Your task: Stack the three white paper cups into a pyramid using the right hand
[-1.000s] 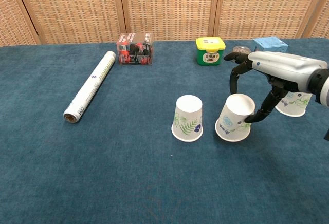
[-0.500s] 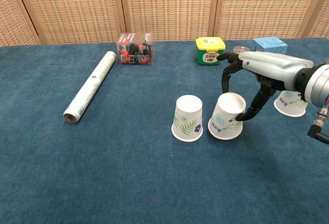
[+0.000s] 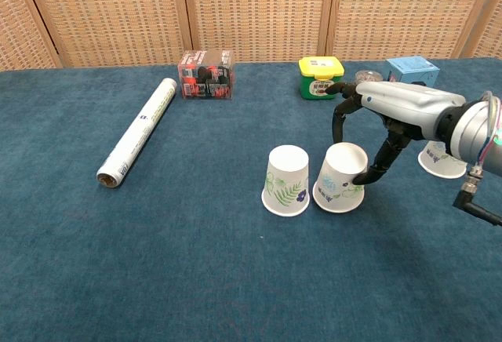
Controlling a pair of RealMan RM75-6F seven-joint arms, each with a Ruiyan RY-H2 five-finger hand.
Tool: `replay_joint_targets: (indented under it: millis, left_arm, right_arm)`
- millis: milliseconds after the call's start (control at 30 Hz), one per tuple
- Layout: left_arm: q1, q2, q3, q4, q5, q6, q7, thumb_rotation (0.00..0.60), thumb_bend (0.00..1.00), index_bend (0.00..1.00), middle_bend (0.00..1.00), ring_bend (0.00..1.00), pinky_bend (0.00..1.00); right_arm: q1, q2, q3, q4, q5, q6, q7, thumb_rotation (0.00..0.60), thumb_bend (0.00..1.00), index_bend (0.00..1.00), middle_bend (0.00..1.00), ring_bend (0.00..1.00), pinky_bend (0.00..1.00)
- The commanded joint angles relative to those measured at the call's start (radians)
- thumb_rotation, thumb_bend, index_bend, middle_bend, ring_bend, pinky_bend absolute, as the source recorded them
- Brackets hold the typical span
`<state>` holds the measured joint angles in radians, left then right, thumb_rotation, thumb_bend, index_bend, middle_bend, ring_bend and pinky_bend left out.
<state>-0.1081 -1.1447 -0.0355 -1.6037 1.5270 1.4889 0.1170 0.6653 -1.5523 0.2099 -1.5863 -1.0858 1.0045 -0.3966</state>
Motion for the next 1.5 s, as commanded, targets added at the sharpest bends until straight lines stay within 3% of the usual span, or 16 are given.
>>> replay_joint_targets:
  millis: [33,200,467,733,1000,1267,1500]
  left_arm:
    - [0.000,0.000,0.000,0.000,0.000,0.000,-0.001,0.600,0.21,0.00,0.00,0.00,0.00]
    - [-0.001,-0.001,0.000,0.000,-0.001,-0.001,0.000,0.600,0.21,0.00,0.00,0.00,0.00]
    - [-0.001,-0.004,0.003,-0.004,0.006,0.002,0.010,0.600,0.21,0.00,0.00,0.00,0.00]
    - [0.000,-0.002,0.000,-0.002,0.002,0.005,0.004,0.600,0.21,0.00,0.00,0.00,0.00]
    - [0.001,-0.003,0.001,-0.002,0.006,0.010,0.007,0.600,0.21,0.00,0.00,0.00,0.00]
    - [0.000,-0.006,0.001,-0.004,0.009,0.011,0.022,0.600,0.21,0.00,0.00,0.00,0.00]
    - [-0.001,-0.007,0.002,-0.006,0.007,0.007,0.030,0.600,0.21,0.00,0.00,0.00,0.00]
  right_arm:
    - [0.003,-0.008,-0.003,0.009,-0.001,0.004,0.002,0.600,0.08,0.60,0.01,0.00,0.00]
    - [0.001,-0.007,-0.010,0.013,0.001,0.005,0.009,0.600,0.08,0.45,0.00,0.00,0.00]
    - [-0.015,0.021,-0.025,-0.019,-0.017,0.034,0.015,0.600,0.08,0.29,0.00,0.00,0.00]
    - [-0.034,0.076,-0.036,-0.069,-0.011,0.064,-0.017,0.600,0.08,0.28,0.00,0.00,0.00]
    - [-0.042,0.151,0.000,-0.111,0.017,0.097,-0.028,0.600,0.08,0.28,0.00,0.00,0.00]
    - [-0.033,0.206,0.022,-0.050,0.092,0.061,-0.025,0.600,0.08,0.28,0.00,0.00,0.00]
    - [-0.037,0.216,0.011,0.047,0.163,0.009,-0.002,0.600,0.08,0.28,0.00,0.00,0.00]
